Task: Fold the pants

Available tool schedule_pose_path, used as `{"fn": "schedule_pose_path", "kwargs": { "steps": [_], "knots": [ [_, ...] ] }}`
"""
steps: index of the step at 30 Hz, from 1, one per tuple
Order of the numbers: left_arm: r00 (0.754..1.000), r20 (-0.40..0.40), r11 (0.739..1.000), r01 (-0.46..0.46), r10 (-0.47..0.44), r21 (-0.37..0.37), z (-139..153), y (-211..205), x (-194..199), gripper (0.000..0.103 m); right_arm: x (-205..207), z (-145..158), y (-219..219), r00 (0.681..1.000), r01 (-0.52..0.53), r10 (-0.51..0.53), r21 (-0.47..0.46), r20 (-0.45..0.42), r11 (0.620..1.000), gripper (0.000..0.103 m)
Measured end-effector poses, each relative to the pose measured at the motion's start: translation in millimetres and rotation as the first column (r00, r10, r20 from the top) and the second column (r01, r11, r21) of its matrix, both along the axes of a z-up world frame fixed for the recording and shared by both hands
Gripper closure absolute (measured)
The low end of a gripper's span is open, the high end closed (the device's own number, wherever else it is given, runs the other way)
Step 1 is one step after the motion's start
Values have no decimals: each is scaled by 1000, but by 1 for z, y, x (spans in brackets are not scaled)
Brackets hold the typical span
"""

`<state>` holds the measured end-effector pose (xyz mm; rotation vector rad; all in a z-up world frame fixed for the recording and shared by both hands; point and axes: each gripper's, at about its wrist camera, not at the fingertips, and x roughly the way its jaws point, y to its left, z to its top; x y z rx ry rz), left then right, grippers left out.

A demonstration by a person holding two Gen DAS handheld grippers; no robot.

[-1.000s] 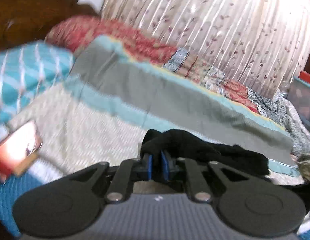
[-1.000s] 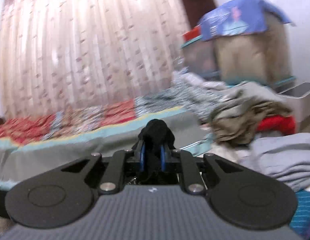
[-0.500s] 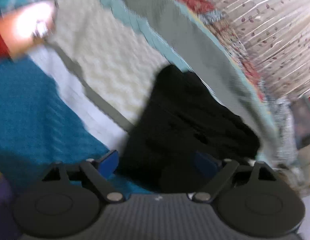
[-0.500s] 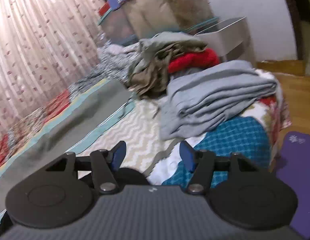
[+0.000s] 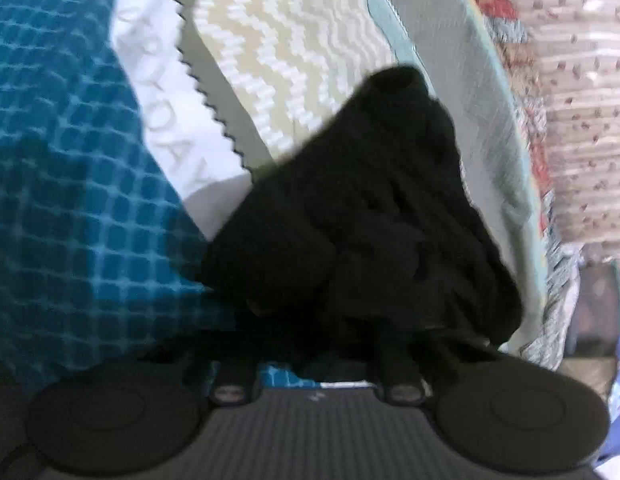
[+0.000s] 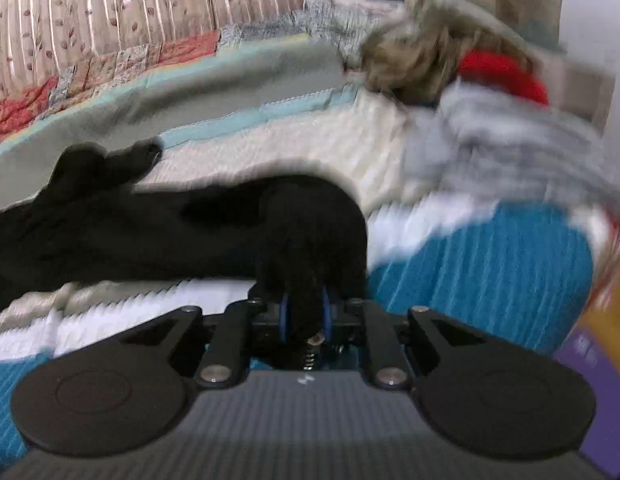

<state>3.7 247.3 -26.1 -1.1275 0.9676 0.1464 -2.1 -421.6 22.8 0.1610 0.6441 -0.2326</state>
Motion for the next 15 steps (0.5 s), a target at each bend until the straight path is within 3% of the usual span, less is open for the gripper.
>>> {"fn": "schedule_pose_path", "kwargs": {
  "steps": [3, 5, 6, 8, 9, 10, 12, 13, 15],
  "knots": [
    [999, 51, 998, -9, 6, 59, 14, 8, -12, 95, 21, 44, -33, 988, 101, -79, -170, 132, 980, 80],
    [998, 55, 999, -8, 6, 50, 16, 12, -15, 95, 48, 68, -62, 970, 182, -126, -277, 207, 943, 61],
    [998, 54, 999, -13, 11, 35, 16, 12, -16, 95, 61, 73, -74, 963, 220, -155, -311, 220, 925, 35],
    [999, 47, 999, -13, 12, 40, 15, 10, -19, 93, 78, 81, -99, 929, 355, -292, -322, 228, 878, 30],
    [999, 41, 998, -9, 7, 58, 16, 8, -19, 93, 77, 83, -109, 916, 384, -327, -271, 231, 883, 30],
    [999, 33, 998, -7, 5, 70, 15, 8, -22, 91, 66, 83, -121, 909, 378, -337, -146, 245, 914, 30],
    [1000, 8, 998, -7, 6, 65, 10, 10, -25, 70, 40, 68, -133, 902, 342, -347, 66, 256, 937, 30],
    [1000, -12, 997, -24, 25, 72, 7, 12, -27, 48, 33, 61, -136, 906, 327, -347, 121, 243, 937, 30],
    [999, -11, 997, -48, 48, 65, 6, 17, -28, 45, 16, 35, -135, 924, 274, -329, 264, 193, 925, 30]
  ]
}}
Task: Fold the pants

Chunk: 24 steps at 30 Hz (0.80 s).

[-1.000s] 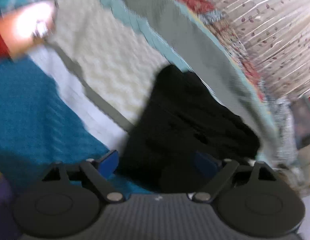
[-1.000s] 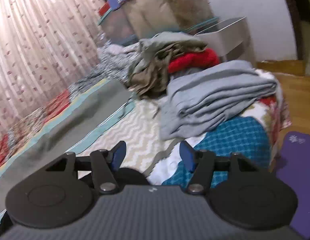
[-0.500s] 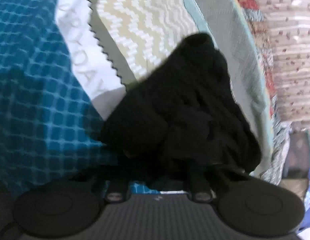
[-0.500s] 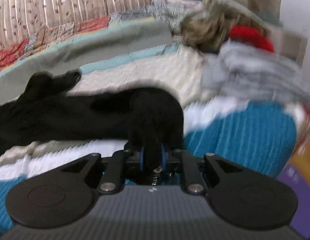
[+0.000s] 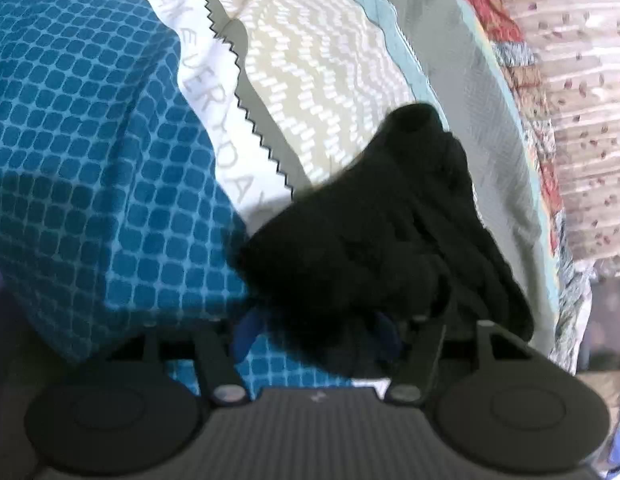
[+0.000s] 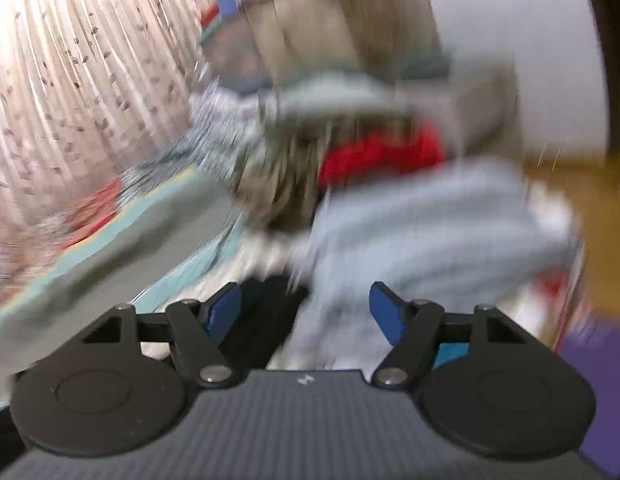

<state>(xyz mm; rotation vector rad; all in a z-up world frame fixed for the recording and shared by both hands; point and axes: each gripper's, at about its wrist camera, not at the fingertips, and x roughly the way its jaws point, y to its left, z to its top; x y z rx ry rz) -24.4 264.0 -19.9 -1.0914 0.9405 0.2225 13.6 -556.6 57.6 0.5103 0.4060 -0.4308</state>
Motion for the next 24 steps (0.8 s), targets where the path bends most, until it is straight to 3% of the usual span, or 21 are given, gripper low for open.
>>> {"fn": "schedule_pose_path", "kwargs": {
  "steps": [3, 5, 9, 12, 13, 15, 16, 17, 19, 22, 24],
  "knots": [
    [1000, 0, 1000, -10, 10, -21, 1, 2, 4, 38, -13, -34, 1, 999, -43, 43, 176, 4, 983, 30],
    [1000, 1, 1000, -15, 15, -21, 5, 0, 7, 33, -2, -35, 4, 999, -43, 45, 237, -5, 971, 35],
    [1000, 12, 1000, -26, 26, -10, 14, -10, 9, 37, 32, -35, -2, 999, -48, 47, 291, 10, 956, 41],
    [999, -35, 1000, -18, 19, 9, 11, -16, 13, 73, 71, -41, -10, 999, -11, 20, 307, -25, 952, 41],
    [998, -57, 1000, -15, 15, 5, 7, -18, 14, 91, 81, -45, -14, 999, -4, 18, 321, -39, 947, 41],
    [995, -94, 1000, -29, 27, -13, 0, -19, 13, 94, 98, -55, -15, 997, -15, 40, 343, -66, 939, 47],
    [995, -96, 999, -36, 34, -13, 1, -19, 12, 94, 106, -57, -14, 995, -30, 62, 337, -85, 941, 85],
    [996, -87, 999, -35, 34, -7, 5, -19, 11, 94, 110, -58, -11, 990, -41, 84, 335, -115, 941, 95],
    [999, -46, 1000, -27, 27, 11, 20, -14, 9, 95, 108, -49, -5, 986, -31, 78, 300, -149, 954, 96],
    [999, 41, 1000, 4, -5, 14, 50, -6, 2, 95, 71, -3, -3, 998, -63, 65, 175, -6, 983, 96],
    [996, 67, 997, 53, -57, 49, 63, -9, -2, 95, 44, 16, -6, 997, -68, 64, 113, 43, 991, 96]
  ]
}}
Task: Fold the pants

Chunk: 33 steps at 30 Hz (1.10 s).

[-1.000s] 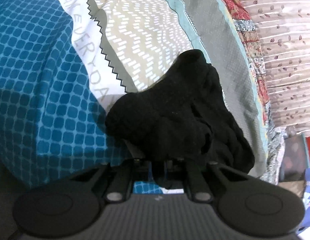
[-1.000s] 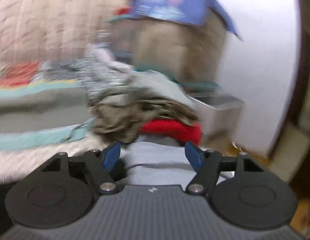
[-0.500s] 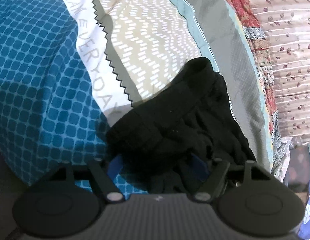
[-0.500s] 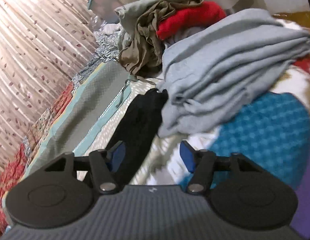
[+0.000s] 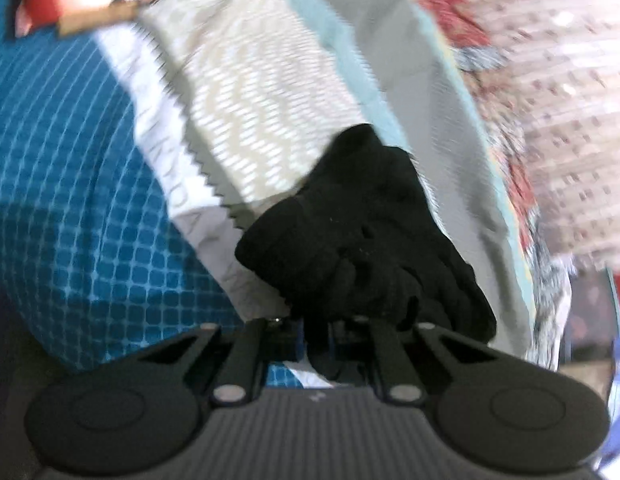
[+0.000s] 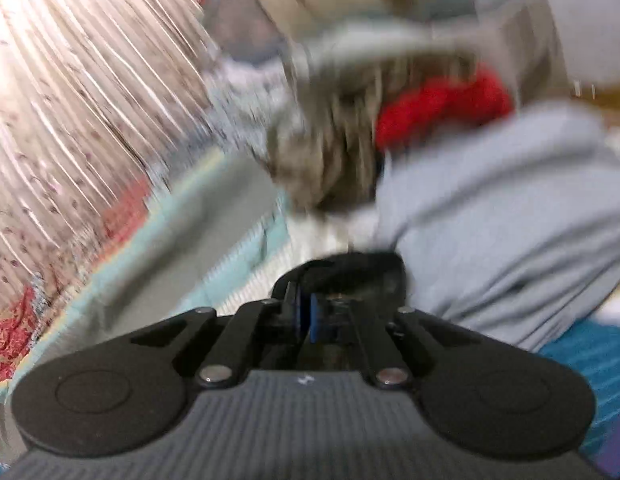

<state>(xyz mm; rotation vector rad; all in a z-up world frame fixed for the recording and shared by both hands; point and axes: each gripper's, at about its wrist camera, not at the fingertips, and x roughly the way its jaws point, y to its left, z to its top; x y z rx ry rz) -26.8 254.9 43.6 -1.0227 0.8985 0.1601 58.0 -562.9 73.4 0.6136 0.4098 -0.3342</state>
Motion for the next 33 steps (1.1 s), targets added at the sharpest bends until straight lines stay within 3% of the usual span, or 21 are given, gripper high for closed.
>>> {"fn": "schedule_pose_path", "kwargs": {
  "steps": [2, 6, 8, 9, 12, 14, 16, 19, 21, 22, 24, 25, 28, 30, 31, 33],
  "knots": [
    [999, 4, 998, 51, -51, 40, 4, -7, -5, 96, -31, 13, -5, 999, 41, -40, -73, 8, 996, 96],
    [990, -111, 989, 94, -81, 115, -22, -14, -22, 94, -64, -5, -18, 982, 113, -129, -125, -135, 986, 90],
    [976, -200, 991, 105, -87, 82, -45, -9, -32, 92, -77, -29, -24, 945, 165, -194, -126, -265, 978, 65],
    [976, -204, 995, 88, -76, 50, -51, -5, -38, 92, -83, -35, -25, 933, 195, -224, -126, -283, 973, 48],
    [989, -150, 1000, -13, 11, -12, -51, 18, -58, 92, -110, -38, -23, 911, 319, -340, -124, -231, 940, 48],
    [993, -106, 998, -53, 55, 28, -37, 29, -60, 84, -118, -28, -12, 916, 347, -366, -131, -166, 929, 48],
    [997, -51, 996, -45, 49, 76, -22, 31, -52, 82, -108, -16, 10, 941, 299, -317, -155, -116, 942, 48],
    [998, 62, 997, 23, -28, 76, -2, 19, -27, 82, -75, -7, 60, 990, 87, -108, -203, -93, 975, 48],
    [988, 121, 993, 84, -94, 87, 10, 2, -5, 81, -52, -10, 101, 992, -93, 74, -192, -104, 977, 48],
    [979, 149, 987, 122, -137, 105, 12, -11, 10, 78, -39, -18, 128, 972, -218, 199, -171, -124, 961, 49],
    [960, 177, 970, 192, -218, 150, 15, -39, 36, 74, -24, -30, 169, 928, -362, 345, -120, -142, 924, 50],
    [953, 163, 959, 228, -255, 167, 11, -51, 47, 73, -15, -41, 198, 877, -469, 455, -69, -153, 880, 53],
    [939, 33, 921, 327, -341, 211, -17, -79, 66, 75, -1, -63, 252, 764, -629, 616, -6, -194, 778, 66],
    [927, -107, 890, 375, -360, 260, -44, -82, 61, 93, 2, -78, 266, 702, -682, 667, 33, -250, 730, 69],
    [925, -114, 891, 379, -361, 252, -54, -76, 53, 97, 5, -87, 267, 671, -698, 679, 55, -298, 714, 69],
    [936, -50, 927, 351, -348, 134, -55, -51, 35, 97, 11, -96, 256, 635, -709, 693, 97, -341, 698, 74]
  ]
}}
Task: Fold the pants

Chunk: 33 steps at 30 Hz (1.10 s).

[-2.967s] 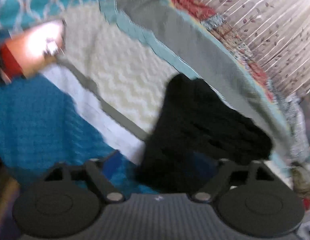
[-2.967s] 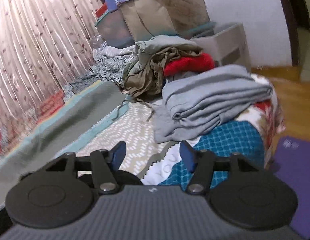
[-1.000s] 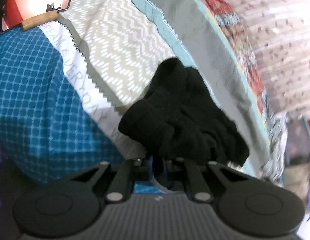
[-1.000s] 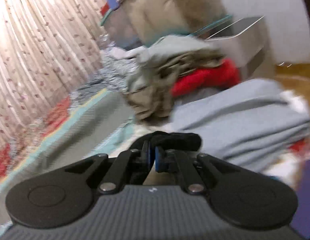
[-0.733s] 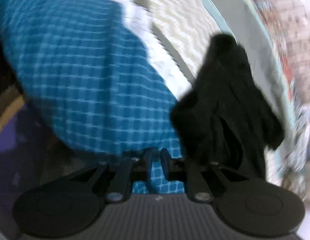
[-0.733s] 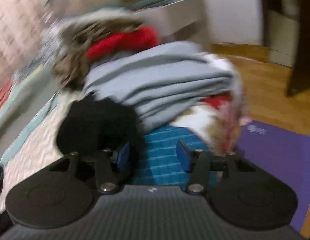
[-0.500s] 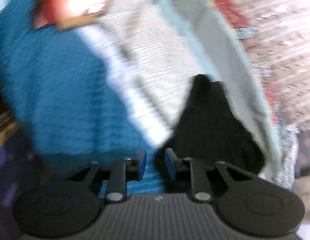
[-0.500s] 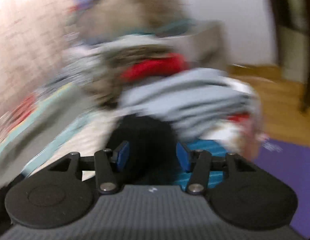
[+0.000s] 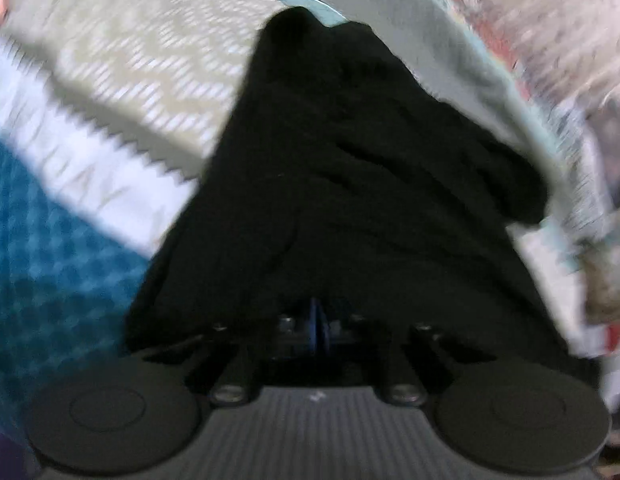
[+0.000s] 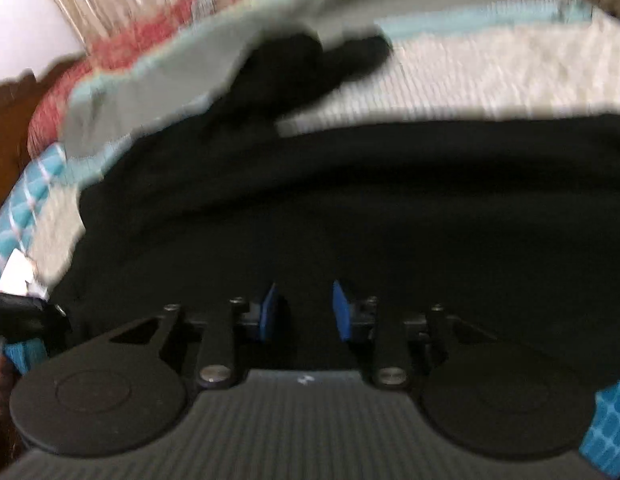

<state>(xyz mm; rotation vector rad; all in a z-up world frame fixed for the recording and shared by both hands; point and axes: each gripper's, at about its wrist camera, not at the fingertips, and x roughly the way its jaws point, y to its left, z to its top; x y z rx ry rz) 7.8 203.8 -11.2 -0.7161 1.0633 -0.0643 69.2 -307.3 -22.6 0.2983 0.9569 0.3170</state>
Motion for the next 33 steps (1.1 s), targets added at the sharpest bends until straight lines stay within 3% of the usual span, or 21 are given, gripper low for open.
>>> {"fn": "schedule_pose_path", "kwargs": {
  "steps": [1, 2, 3, 5, 7, 9, 10, 13, 15, 16, 17, 18, 19, 20, 22, 25, 27, 28, 30, 32, 33],
  "knots": [
    [1000, -2, 998, -17, 17, -56, 6, 12, -6, 98, 3, 4, -13, 1000, -6, 6, 42, -9, 999, 73],
    [999, 35, 995, -26, 30, -93, 17, 22, -10, 91, 6, 9, -22, 1000, -1, 1, 62, -6, 998, 72],
    [995, 94, 997, -32, 39, -75, 32, 31, -11, 86, 12, 16, -30, 1000, 9, -10, 70, 20, 998, 69],
    [977, 201, 995, -87, 76, 49, 61, 43, -1, 48, 39, 35, -54, 991, 72, -80, 80, 107, 994, 69],
    [957, 269, 976, -150, 103, 160, 78, 49, 21, 34, 71, 40, -72, 979, 136, -151, 112, 136, 984, 69],
    [950, 282, 963, -188, 130, 191, 79, 54, 54, 23, 108, 37, -81, 957, 215, -234, 126, 169, 969, 63],
    [949, 280, 963, -199, 144, 179, 76, 54, 74, 19, 132, 32, -82, 944, 257, -276, 122, 180, 959, 53],
    [957, 249, 967, -195, 152, 161, 57, 39, 127, 9, 182, 5, -82, 934, 304, -325, 146, 150, 941, 44],
    [968, 217, 965, -171, 126, 200, 42, 35, 157, 9, 210, -12, -77, 941, 311, -328, 167, 83, 936, 43],
    [974, 197, 960, -160, 115, 230, 32, 27, 169, 13, 220, -20, -71, 944, 313, -326, 180, 45, 932, 42],
    [978, 180, 955, -152, 108, 254, 25, 20, 180, 34, 231, -31, -63, 951, 300, -308, 204, 6, 932, 42],
    [982, 157, 947, -144, 102, 287, 18, 17, 192, 49, 229, -32, -55, 957, 285, -291, 205, 2, 936, 57],
    [984, 139, 925, -155, 112, 347, 16, 12, 195, 65, 237, -34, -44, 964, 261, -265, 155, 10, 953, 92],
    [983, 146, 912, -160, 112, 379, 19, 11, 194, 75, 233, -25, -39, 970, 240, -243, 111, 16, 964, 92],
    [978, 182, 933, -158, 102, 322, 28, 19, 186, 89, 224, -5, -44, 971, 218, -225, 93, 78, 972, 93],
    [955, 247, 925, -235, 163, 298, 49, 37, 167, 89, 211, 37, -75, 920, 287, -270, -19, 285, 958, 93],
    [941, 277, 925, -267, 191, 268, 57, 49, 150, 89, 198, 62, -116, 855, 398, -352, -49, 380, 916, 93],
    [940, 282, 928, -268, 193, 257, 58, 53, 145, 89, 187, 75, -145, 807, 479, -417, -52, 418, 876, 93],
    [946, 274, 936, -243, 170, 257, 53, 55, 141, 87, 174, 84, -185, 744, 586, -489, -94, 455, 805, 93],
    [962, 239, 936, -201, 133, 289, 45, 48, 144, 74, 168, 82, -212, 728, 635, -532, -133, 432, 761, 91],
    [969, 214, 932, -188, 125, 309, 41, 44, 145, 69, 162, 76, -230, 728, 650, -550, -156, 409, 744, 85]
  ]
}}
